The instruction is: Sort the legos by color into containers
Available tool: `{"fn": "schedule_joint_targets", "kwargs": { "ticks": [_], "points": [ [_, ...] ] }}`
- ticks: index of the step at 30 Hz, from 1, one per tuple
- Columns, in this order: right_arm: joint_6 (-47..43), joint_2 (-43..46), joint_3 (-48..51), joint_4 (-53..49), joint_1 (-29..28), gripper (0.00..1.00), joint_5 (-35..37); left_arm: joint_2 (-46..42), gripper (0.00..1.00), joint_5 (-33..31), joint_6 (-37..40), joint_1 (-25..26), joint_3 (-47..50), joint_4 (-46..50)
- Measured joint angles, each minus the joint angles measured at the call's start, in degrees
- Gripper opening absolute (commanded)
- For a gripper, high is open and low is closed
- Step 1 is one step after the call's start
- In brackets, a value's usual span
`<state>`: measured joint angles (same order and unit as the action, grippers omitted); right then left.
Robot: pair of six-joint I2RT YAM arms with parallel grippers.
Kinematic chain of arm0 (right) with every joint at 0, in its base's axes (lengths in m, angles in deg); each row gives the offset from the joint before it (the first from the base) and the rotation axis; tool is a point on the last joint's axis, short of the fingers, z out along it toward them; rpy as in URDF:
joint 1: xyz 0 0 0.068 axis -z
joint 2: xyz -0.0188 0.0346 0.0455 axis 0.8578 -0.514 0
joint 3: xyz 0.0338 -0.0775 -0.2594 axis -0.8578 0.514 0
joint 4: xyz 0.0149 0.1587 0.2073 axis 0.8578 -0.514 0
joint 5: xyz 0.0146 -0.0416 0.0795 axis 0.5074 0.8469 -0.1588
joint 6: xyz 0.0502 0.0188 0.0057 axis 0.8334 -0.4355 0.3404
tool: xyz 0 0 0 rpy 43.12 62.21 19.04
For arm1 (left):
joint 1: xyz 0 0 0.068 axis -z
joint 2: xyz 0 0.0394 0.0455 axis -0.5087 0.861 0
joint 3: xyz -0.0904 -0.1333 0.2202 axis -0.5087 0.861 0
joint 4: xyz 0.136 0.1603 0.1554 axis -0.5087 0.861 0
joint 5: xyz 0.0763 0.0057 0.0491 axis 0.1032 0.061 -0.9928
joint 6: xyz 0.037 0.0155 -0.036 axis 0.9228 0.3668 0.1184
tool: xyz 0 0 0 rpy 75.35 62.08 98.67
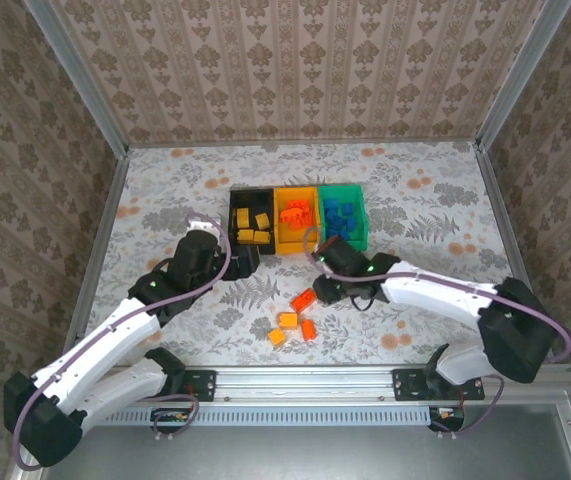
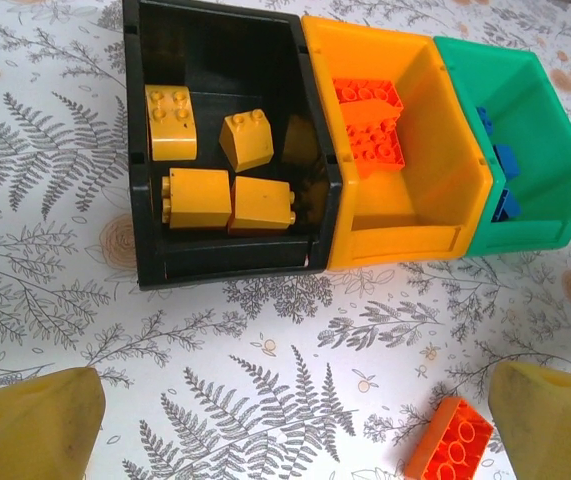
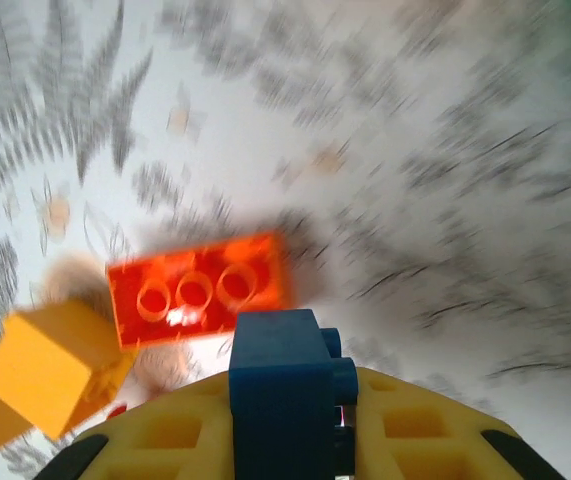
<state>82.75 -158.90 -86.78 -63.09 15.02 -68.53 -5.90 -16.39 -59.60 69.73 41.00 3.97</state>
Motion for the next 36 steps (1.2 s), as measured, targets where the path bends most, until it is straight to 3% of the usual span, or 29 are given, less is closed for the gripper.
{"fn": "schedule_joint_targets", "kwargs": {
  "ticks": [7,16,20,23,26,32,36],
  "points": [
    [1.8,0.3,-9.5,1.2,11.9,0.29,6.9,0.0,1.0,0.9,-0.7,-0.3,0.7,0.0],
    [3.6,-20.7,-26.6,2.6,17.0,0.31,11.3,-2.1,1.0,2.0,-2.8,-1.0,3.3,-0.4],
    [4.7,-25.9,-30.4,1.7,17.7,0.4,12.9,-3.1,1.0,3.6,-3.3,-1.9,5.3,-0.5],
    [5.6,-28.2,-32.7,1.1,18.0,0.62,13.6,-3.1,1.0,5.1,-3.3,-2.5,5.3,-0.3],
    [6.6,-28.6,-33.4,1.0,18.0,0.72,13.5,-1.9,0.97,6.6,-2.6,-2.6,4.9,0.3],
    [7.7,-26.8,-31.8,1.7,17.9,0.78,13.2,5.3,0.93,11.7,-0.2,-1.9,2.7,2.9],
    [8.1,-22.5,-27.5,2.8,17.9,0.78,13.0,11.3,0.88,12.1,2.1,5.1,0.4,6.4]
  ]
}}
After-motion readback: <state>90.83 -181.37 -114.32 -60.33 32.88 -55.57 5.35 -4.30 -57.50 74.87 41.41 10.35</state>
